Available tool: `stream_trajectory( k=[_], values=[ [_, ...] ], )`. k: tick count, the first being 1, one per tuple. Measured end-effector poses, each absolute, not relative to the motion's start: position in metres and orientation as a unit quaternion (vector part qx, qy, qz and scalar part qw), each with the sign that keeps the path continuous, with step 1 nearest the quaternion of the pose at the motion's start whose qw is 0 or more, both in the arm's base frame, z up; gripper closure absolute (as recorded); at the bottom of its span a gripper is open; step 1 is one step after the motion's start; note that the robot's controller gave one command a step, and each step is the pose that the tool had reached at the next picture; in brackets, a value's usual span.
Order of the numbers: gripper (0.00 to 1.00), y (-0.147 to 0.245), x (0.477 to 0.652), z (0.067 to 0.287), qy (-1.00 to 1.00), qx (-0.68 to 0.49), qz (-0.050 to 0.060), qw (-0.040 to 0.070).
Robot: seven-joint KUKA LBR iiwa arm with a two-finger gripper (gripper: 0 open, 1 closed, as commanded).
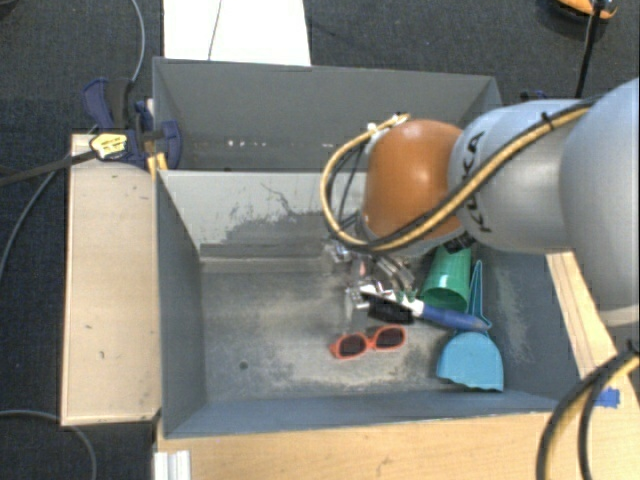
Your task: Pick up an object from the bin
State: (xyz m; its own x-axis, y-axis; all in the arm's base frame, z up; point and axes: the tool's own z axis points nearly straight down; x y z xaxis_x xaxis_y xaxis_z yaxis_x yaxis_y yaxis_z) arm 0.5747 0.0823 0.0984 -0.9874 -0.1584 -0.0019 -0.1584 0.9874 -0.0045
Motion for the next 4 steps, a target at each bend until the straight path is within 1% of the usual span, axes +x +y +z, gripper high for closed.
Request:
stream_trajectory(
  k=[1, 2, 3, 4],
  values=[
    [0.0, 0.087, 0.576, 0.098, 0.998, -0.068, 0.004, 0.001],
    [0.0, 0.035, 0.57, 0.094, 0.997, 0.072, 0.0, 0.001],
    [0.0, 0.017, 0.567, 0.086, 1.0, 0.008, 0.0, 0.001],
    [1.0, 0.016, 0.566, 0.071, 0.971, -0.24, 0.0, -0.001]
  ],
)
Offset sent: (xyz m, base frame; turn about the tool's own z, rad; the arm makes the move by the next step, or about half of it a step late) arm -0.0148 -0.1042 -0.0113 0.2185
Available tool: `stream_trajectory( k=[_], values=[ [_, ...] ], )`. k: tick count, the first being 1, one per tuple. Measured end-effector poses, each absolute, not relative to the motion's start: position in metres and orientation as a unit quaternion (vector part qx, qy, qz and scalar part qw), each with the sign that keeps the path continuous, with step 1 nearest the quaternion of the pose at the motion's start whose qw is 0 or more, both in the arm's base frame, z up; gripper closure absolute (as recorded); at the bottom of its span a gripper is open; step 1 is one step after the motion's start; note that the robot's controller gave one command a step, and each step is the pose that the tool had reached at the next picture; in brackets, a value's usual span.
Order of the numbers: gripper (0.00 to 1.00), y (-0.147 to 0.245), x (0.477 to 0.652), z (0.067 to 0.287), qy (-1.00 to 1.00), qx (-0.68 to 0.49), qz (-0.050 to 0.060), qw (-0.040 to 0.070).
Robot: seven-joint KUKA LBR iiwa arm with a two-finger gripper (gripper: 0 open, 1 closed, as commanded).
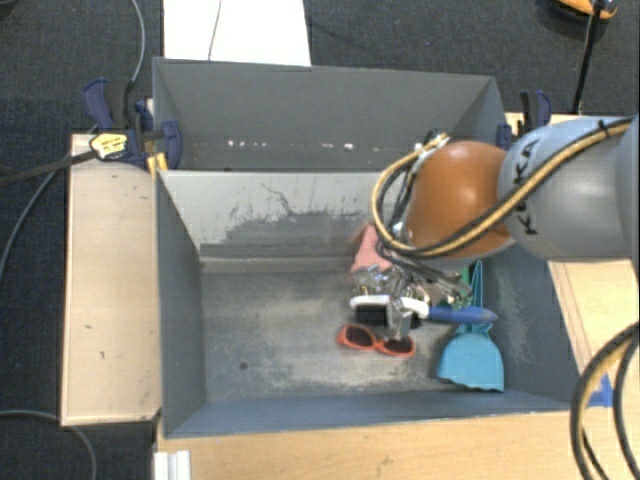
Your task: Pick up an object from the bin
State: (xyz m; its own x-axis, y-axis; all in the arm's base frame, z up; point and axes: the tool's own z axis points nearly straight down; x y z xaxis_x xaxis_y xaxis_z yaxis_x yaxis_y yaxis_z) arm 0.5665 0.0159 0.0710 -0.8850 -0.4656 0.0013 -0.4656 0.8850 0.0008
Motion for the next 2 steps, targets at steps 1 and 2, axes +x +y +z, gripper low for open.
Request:
stream_trajectory(
  k=[1, 2],
  values=[
    [1.0, 0.016, 0.567, 0.071, -0.971, 0.239, 0.0, 0.001],
    [1.0, 0.018, 0.566, 0.204, -0.973, 0.232, -0.001, 0.0]
  ],
)
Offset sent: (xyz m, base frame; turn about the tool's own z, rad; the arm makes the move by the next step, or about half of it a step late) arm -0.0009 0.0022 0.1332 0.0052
